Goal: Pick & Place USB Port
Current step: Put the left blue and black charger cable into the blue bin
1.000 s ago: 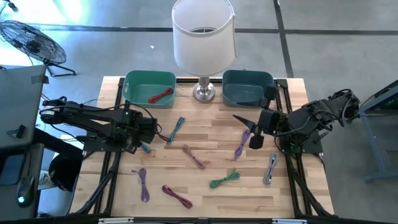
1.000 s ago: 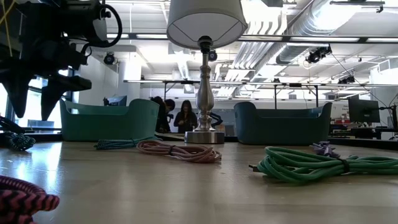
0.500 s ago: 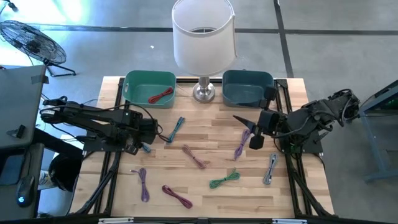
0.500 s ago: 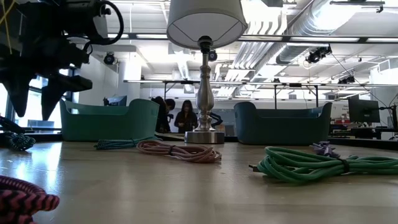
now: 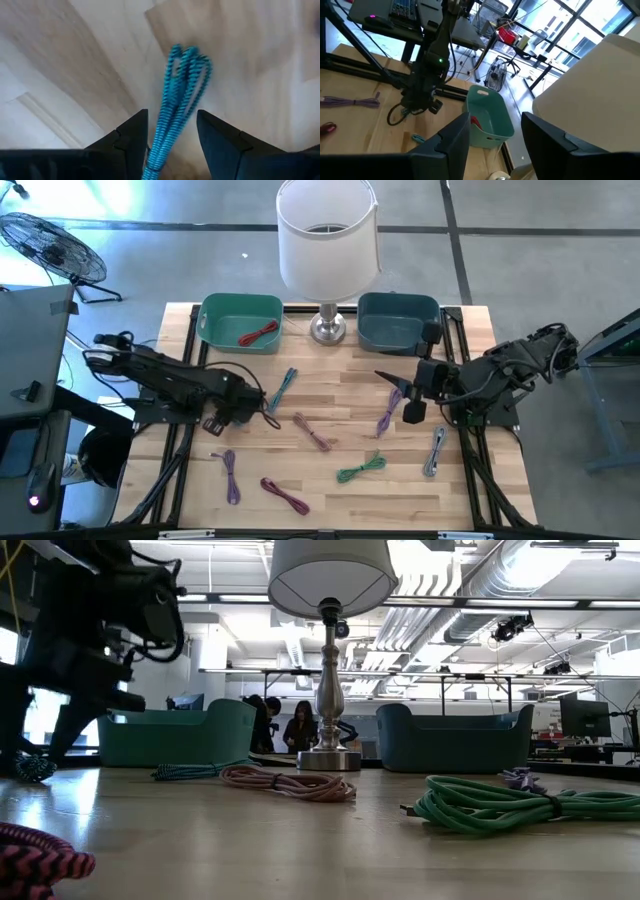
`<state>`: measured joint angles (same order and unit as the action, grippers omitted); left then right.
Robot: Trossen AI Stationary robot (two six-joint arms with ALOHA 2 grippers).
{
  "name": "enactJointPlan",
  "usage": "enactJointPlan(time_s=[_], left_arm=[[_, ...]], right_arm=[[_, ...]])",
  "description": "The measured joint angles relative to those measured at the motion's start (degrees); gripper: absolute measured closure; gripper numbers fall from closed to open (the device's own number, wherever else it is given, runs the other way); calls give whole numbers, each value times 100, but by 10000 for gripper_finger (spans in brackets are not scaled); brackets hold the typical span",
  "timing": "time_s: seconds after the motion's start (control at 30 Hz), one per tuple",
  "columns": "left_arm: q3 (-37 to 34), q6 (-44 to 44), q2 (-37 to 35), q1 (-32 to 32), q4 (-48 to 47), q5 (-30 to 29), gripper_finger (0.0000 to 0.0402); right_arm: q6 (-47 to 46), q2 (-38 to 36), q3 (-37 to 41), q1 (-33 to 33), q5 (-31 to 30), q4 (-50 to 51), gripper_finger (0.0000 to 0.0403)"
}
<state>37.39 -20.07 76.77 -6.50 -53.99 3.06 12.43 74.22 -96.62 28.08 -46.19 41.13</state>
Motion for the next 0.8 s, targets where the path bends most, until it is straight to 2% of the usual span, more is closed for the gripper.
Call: enactJointPlan(time_s=[0.2, 0.27, 0.37, 0.4, 0.63, 0.7, 0.8], left_arm=[[26, 64, 629, 9, 137, -50, 247], [26, 139, 789, 12, 139, -40, 280], [35, 147, 857, 18, 108, -24, 367], [29, 219, 854, 17, 109, -7, 380], [239, 984, 406, -5, -271, 551, 389], [534, 1175, 173, -3, -428, 541, 389], [1049, 1408, -152, -80, -844, 228, 389]], right_arm=[[-2, 0, -2, -2, 268, -24, 233], [-4, 0, -2, 0, 288, -24, 233], [-119, 0, -4, 0, 436, -24, 233], [-142, 0, -4, -2, 460, -24, 233], [-149, 0, -4, 0, 490, -22, 234], [-106, 0, -4, 0, 521, -26, 234], [46, 0, -7, 0, 517, -28, 234]])
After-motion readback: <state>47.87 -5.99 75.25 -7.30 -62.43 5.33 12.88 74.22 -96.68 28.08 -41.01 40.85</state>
